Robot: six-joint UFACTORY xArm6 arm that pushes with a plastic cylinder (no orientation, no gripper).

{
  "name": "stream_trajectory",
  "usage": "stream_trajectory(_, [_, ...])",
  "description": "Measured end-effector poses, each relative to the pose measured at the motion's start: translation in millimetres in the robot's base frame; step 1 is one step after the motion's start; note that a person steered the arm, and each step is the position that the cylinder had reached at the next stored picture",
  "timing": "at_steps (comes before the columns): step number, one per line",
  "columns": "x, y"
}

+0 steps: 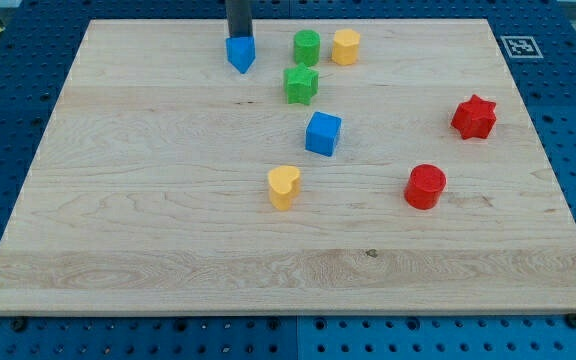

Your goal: Place the triangle parallel to the cube

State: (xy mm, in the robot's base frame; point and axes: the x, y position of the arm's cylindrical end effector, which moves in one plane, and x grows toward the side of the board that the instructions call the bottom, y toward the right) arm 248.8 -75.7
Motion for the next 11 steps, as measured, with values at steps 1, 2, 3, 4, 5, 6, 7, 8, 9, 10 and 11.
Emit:
stream_trajectory(1, [18,-5])
stream_trajectory(2, [38,-5])
stream_trajectory(3, [52,-5])
stream_trajectory(4, [61,-4])
stream_trajectory(5, [60,13])
stream_trajectory(6, [48,38])
stream_trajectory(7, [48,44])
stream_trajectory(8, [50,40])
stream_trajectory(9, [69,34])
stream_trajectory(10, [82,33])
stream_trajectory(11, [78,30])
